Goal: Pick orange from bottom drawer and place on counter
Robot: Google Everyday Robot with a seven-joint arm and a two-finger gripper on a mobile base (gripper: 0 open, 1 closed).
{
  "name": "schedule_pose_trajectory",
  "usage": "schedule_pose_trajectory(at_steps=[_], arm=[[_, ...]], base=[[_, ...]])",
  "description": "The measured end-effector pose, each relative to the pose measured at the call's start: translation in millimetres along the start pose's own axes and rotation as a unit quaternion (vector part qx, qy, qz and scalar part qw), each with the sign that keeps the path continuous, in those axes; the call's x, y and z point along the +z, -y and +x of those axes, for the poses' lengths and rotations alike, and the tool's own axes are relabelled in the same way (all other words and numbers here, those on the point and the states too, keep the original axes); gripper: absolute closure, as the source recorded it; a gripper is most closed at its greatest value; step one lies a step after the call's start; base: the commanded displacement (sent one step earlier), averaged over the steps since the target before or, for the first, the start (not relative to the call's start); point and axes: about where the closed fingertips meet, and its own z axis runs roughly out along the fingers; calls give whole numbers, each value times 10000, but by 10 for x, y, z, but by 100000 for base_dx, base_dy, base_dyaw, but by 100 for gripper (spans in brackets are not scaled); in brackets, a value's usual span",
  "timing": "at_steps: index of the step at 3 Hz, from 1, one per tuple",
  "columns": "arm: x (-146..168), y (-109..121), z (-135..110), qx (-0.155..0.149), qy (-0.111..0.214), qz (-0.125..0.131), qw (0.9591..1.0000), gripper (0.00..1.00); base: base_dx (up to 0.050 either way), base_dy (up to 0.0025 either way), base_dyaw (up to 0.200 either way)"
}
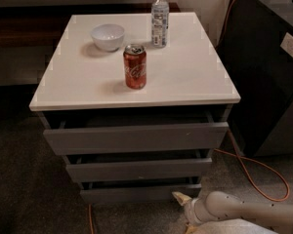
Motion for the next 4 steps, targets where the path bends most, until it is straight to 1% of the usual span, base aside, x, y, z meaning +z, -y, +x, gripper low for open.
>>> schedule_pose_trajectory(at_steps=[1,2,3,4], arm=[[136,15,77,-113,74,234,9996,0],[358,173,283,-344,-39,556,9979,0],[358,173,283,-344,-39,556,9979,0],[370,183,283,-333,-32,557,9979,0]], base=[[0,0,0],[-4996,-9,58],[-5000,1,-3],[0,0,0]])
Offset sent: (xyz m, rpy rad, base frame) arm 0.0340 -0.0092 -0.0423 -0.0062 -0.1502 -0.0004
